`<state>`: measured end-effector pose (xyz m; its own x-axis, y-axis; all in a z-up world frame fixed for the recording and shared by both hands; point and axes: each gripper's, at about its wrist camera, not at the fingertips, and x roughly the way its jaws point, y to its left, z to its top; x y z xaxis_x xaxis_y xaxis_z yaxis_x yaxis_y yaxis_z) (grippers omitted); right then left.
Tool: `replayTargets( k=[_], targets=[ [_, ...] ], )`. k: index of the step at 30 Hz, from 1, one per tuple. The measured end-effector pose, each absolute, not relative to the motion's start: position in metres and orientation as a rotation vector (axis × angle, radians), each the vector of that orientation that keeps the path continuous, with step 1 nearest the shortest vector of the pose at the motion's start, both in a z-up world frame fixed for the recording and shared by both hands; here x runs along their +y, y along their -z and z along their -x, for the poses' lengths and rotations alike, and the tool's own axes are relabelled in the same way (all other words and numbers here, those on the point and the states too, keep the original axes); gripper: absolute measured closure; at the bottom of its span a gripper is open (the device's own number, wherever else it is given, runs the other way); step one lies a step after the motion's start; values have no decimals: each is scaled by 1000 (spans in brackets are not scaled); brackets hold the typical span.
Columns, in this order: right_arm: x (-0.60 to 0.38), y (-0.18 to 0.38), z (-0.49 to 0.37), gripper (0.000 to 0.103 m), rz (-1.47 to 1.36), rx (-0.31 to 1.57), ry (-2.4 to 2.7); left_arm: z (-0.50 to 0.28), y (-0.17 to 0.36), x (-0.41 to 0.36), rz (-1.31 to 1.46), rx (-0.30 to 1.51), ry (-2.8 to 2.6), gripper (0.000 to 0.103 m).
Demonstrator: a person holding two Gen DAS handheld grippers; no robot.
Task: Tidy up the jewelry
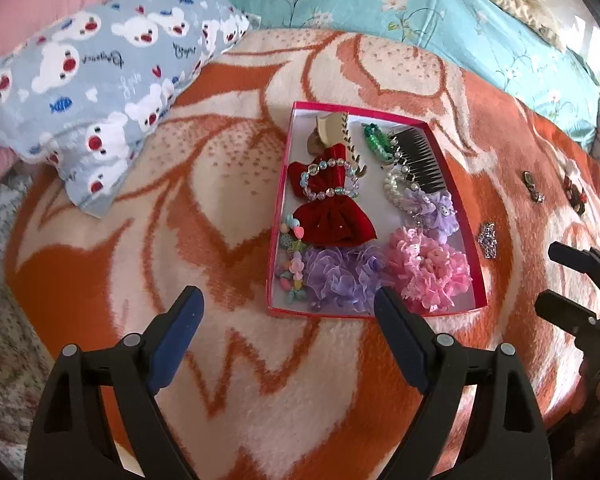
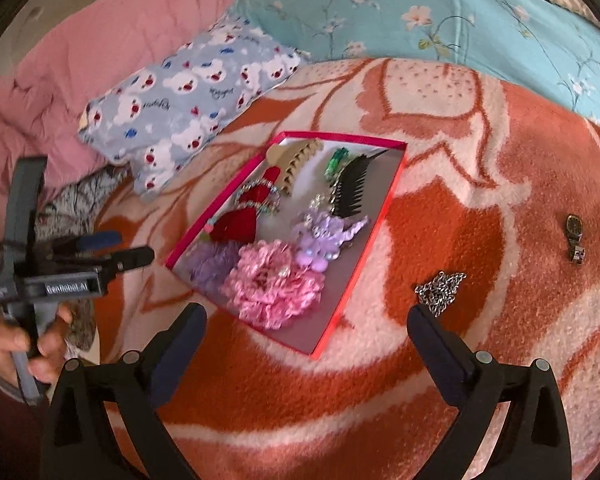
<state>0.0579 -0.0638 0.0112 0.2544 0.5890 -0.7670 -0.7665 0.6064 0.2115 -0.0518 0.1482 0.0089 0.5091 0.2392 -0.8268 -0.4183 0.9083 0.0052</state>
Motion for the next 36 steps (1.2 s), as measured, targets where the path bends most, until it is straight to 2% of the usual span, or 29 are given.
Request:
replayTargets(
  k=[4, 8, 24, 36],
  targets=[
    [-62, -19, -48, 2, 251, 920, -939, 59, -26, 141, 166, 932, -398, 15],
    [-62, -33, -40, 0, 289, 889, -934, 61, -37, 136, 113, 903, -425, 0],
    [-48, 16, -55, 0, 259, 998, -851, 52, 8, 151, 165, 993, -465, 0],
    [-47, 22, -57, 0, 275, 993, -818, 52, 5, 146, 145, 973, -455, 0]
  ],
)
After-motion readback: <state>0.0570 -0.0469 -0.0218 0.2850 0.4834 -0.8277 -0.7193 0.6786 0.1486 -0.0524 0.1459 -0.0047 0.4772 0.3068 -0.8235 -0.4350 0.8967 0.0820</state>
